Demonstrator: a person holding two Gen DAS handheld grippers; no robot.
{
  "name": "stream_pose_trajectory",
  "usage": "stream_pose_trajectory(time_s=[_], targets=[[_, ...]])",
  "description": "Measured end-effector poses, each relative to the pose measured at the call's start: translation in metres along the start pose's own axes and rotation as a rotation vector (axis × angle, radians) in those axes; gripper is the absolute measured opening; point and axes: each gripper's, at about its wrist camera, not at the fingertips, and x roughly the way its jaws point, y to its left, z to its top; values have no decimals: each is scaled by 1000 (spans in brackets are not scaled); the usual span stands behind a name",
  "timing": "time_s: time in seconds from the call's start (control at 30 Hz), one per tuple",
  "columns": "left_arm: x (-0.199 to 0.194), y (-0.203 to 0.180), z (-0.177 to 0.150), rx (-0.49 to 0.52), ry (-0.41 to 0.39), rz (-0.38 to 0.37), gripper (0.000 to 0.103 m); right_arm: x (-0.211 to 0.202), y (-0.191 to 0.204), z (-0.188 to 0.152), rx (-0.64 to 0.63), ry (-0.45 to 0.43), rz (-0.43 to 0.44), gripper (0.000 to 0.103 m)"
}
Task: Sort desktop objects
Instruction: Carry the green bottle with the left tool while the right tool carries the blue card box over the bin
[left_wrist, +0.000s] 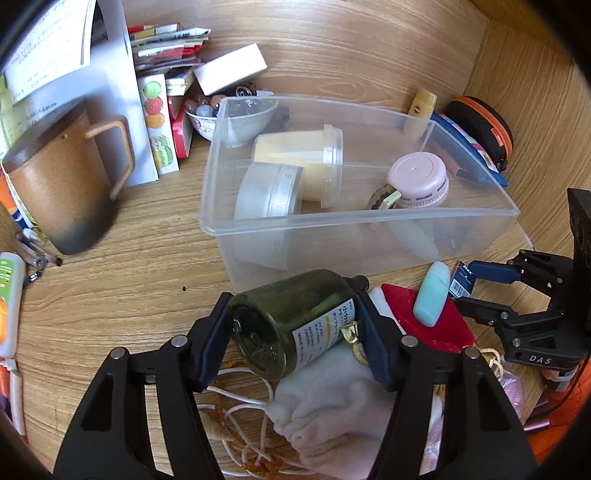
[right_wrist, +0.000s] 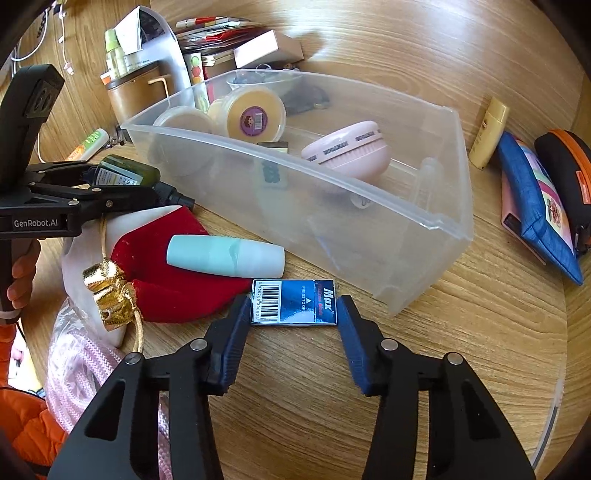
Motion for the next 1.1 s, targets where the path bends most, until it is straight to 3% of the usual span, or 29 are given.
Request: stream_pose_trajectory(time_s=[0.53,1.1], targets=[[-32,7,-7,-29,-82,25,64,-35,-11,-11,58,-62,-33,44],[-69,2,1,-29,-187,40,64,-73,-9,9,6,-175,-51,44]])
